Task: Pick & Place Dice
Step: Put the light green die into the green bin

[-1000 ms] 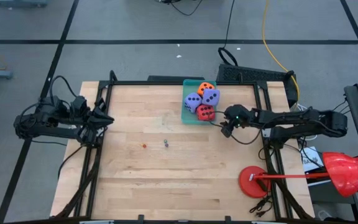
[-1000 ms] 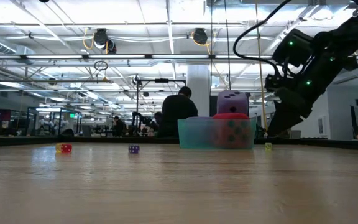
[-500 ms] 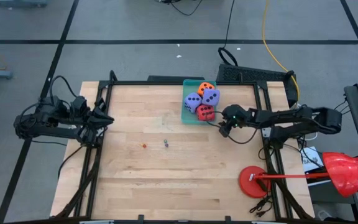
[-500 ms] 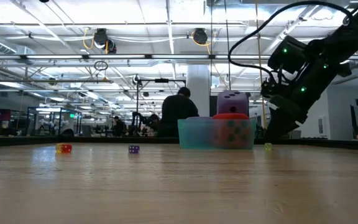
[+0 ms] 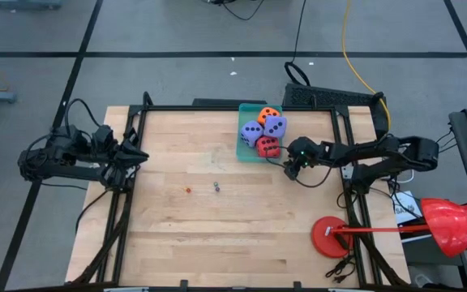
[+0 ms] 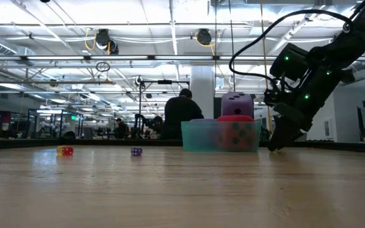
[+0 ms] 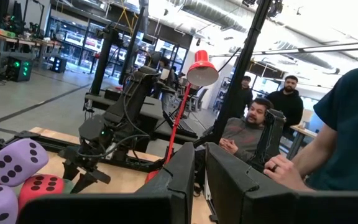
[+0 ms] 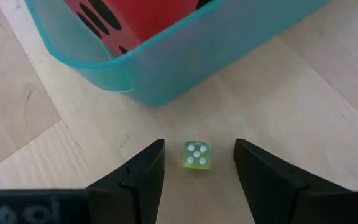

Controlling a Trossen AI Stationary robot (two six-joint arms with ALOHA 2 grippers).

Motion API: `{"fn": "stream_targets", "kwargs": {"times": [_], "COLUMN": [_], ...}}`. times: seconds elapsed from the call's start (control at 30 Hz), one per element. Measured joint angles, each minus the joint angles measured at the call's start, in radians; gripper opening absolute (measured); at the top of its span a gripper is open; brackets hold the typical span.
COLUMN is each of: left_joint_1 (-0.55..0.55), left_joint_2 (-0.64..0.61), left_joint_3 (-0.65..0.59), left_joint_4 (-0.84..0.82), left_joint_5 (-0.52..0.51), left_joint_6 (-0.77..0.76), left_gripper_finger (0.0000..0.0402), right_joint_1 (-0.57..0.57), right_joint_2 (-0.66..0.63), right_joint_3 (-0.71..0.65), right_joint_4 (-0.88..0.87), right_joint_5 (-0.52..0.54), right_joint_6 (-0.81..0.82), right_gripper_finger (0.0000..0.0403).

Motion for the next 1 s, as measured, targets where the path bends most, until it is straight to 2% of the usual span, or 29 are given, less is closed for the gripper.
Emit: {"fn": "stream_targets", "kwargs": {"times": [0.33, 0.87, 1.0], "left_joint_1": [0.0, 0.0, 0.0], "left_joint_2": [0.0, 0.0, 0.0], "left_joint_3": [0.0, 0.0, 0.0], "left_joint_4": [0.0, 0.0, 0.0], "left_joint_5": [0.0, 0.0, 0.0], "left_joint_6": [0.0, 0.0, 0.0], "left_gripper_finger": [0.0047, 0.0047, 0.0047], "right_joint_1": [-0.015, -0.04, -0.039], "right_joint_2": [0.0, 0.001, 0.001], "right_joint_3": [0.0, 0.0, 0.0], "right_joint_4": [-0.002, -0.009, -0.007], "right_joint_5": [-0.005, -0.042, -0.05], "right_joint_6": [-0.002, -0.005, 0.023], "right_gripper_finger": [0.0174, 0.0062, 0.0046]}}
